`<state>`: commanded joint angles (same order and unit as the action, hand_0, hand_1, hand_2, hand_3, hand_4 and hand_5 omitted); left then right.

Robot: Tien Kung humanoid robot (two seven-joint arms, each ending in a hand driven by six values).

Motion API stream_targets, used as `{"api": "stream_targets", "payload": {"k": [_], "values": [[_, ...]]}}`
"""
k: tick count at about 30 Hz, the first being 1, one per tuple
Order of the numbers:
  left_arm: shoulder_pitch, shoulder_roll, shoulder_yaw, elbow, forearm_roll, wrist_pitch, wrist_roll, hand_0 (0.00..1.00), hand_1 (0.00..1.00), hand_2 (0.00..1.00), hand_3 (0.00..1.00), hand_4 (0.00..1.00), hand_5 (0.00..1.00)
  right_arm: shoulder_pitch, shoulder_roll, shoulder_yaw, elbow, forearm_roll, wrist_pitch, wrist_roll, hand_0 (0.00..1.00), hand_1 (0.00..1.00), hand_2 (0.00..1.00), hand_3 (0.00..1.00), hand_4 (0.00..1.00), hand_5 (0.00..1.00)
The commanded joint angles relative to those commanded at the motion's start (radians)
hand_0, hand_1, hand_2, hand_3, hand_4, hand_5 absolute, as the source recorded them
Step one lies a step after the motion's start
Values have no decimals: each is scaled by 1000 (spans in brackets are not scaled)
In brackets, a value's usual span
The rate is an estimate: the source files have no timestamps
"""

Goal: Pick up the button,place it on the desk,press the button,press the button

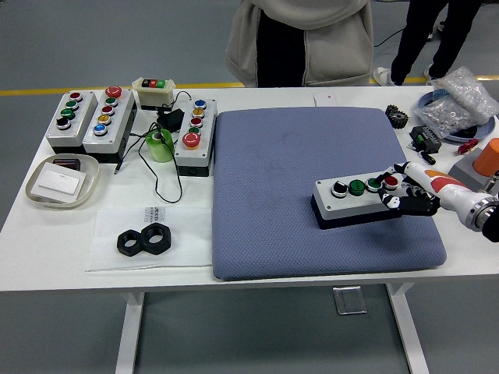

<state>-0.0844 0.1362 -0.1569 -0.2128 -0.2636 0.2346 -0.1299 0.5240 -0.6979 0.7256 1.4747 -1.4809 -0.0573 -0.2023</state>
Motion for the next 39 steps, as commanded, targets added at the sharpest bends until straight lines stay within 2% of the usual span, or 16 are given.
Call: {"api": "stream_targets", "payload": {"k": [17, 26, 27, 32, 33, 35, 38, 39], "values": [[7, -2, -15, 1, 21, 2, 7, 704, 831, 889, 826, 649, 998, 0, 5, -29, -9, -7, 11, -9, 40, 2, 56, 714, 555, 533], [9, -1, -14, 1, 22, 2, 6, 704, 831, 890, 826, 651, 998, -24, -15, 80, 53, -3, -34, 17, 40, 2, 56, 714, 555, 534], [9, 0, -14, 1, 22, 2, 6, 703, 831, 891, 826, 649, 998, -27, -17, 95, 59, 1, -38, 21, 244, 132, 325, 843, 701, 941], [10, 0, -14, 0, 22, 1, 6, 703, 831, 891, 826, 649, 998, -49, -28, 185, 72, 41, 39, 7, 244, 132, 325, 843, 701, 941], [10, 0, -14, 0, 22, 1, 6, 702, 831, 891, 827, 652, 998, -54, -29, 199, 69, 53, 48, 8, 706, 675, 891, 995, 703, 998], [11, 0, -14, 0, 22, 1, 6, 702, 831, 891, 827, 652, 998, -62, -29, 218, 65, 78, 45, 13, 706, 675, 891, 995, 703, 998], [10, 0, -11, 0, 19, 1, 4, 702, 831, 891, 827, 652, 998, -97, -31, 278, 68, 180, 18, 39, 706, 675, 891, 995, 703, 998], [10, 0, -11, 0, 17, 1, 4, 703, 831, 892, 827, 648, 998, -106, -31, 290, 70, 201, 10, 47, 808, 773, 923, 993, 690, 974]]}}
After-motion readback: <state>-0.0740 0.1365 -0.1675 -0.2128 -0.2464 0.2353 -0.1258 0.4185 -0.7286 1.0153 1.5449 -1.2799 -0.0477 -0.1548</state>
